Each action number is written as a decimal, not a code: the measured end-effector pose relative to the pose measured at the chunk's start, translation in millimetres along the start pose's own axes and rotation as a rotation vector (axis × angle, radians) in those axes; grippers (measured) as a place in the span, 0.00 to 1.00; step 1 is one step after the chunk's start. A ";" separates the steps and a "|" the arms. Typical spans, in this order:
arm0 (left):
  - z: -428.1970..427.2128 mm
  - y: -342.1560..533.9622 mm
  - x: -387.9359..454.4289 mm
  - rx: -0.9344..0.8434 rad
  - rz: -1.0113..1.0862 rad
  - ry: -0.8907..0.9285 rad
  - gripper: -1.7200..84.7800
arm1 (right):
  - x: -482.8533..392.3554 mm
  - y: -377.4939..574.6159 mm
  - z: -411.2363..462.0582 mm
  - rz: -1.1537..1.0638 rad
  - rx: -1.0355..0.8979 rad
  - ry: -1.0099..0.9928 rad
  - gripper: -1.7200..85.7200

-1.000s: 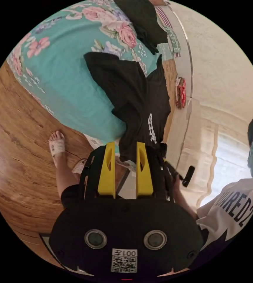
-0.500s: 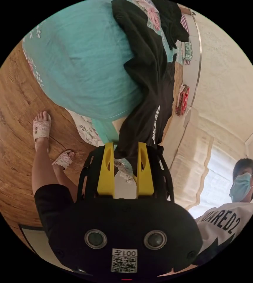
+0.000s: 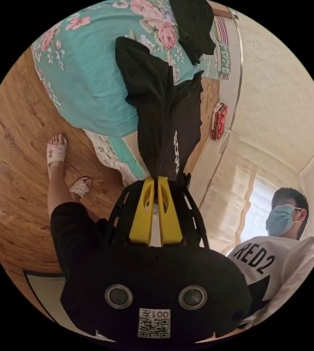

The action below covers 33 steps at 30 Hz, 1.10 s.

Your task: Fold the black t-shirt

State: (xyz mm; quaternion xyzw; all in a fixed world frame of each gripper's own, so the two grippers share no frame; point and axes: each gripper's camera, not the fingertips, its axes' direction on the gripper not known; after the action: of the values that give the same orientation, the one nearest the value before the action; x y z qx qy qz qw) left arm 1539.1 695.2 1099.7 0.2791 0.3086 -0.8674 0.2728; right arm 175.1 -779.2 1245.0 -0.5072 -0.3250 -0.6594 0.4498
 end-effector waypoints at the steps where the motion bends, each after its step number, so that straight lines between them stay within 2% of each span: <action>1: -6.7 8.7 12.0 -0.004 -0.007 -0.024 0.01 | -9.0 6.6 -8.0 -0.009 -0.061 0.044 0.04; 3: -16.2 23.0 32.0 0.009 -0.026 -0.023 0.01 | -22.8 16.2 -24.1 -0.009 -0.108 0.067 0.04; 6: -22.9 34.0 77.5 0.056 -0.023 0.035 0.01 | -49.0 14.4 -63.4 0.003 -0.035 -0.035 0.03; 9: -5.0 6.6 143.6 0.034 0.143 0.056 0.01 | -90.7 -29.9 -94.9 -0.170 0.047 -0.063 0.03; 11: 15.1 -26.4 189.9 0.030 0.280 0.090 0.01 | -130.3 -87.2 -104.4 -0.372 0.114 0.024 0.03; 13: 48.9 -80.4 249.0 0.031 0.430 0.106 0.01 | -152.6 -135.8 -102.4 -0.481 0.188 0.092 0.03; 15: 79.6 -124.7 284.7 0.046 0.478 0.041 0.01 | -162.5 -190.2 -91.9 -0.492 0.252 0.163 0.03; 17: 114.6 -166.6 310.4 0.037 0.502 -0.059 0.01 | -160.0 -260.5 -63.4 -0.454 0.206 0.277 0.04; 19: 155.5 -202.3 325.1 -0.031 0.456 -0.222 0.02 | -150.9 -292.3 -45.6 -0.409 0.145 0.291 0.04; 20: 161.4 -205.5 326.8 -0.046 0.431 -0.238 0.03 | -148.9 -300.3 -41.0 -0.388 0.115 0.270 0.05; 23: 164.3 -191.1 342.0 0.017 0.489 -0.169 0.04 | -169.9 -272.6 -46.6 -0.510 0.123 0.344 0.07; 27: 153.0 -137.4 349.3 0.004 0.590 -0.269 0.05 | -181.7 -203.8 -47.3 -0.565 0.055 0.623 0.11; 33: 166.1 -52.0 322.0 -0.084 0.445 -0.459 0.07 | -148.1 -106.0 -43.5 -0.293 0.057 0.681 0.14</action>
State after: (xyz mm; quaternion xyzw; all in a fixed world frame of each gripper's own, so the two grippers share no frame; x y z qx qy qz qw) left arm 1229.2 518.4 1018.2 0.1254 0.2059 -0.8134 0.5294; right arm 72.8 -738.0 1093.6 -0.1940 -0.2439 -0.8386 0.4469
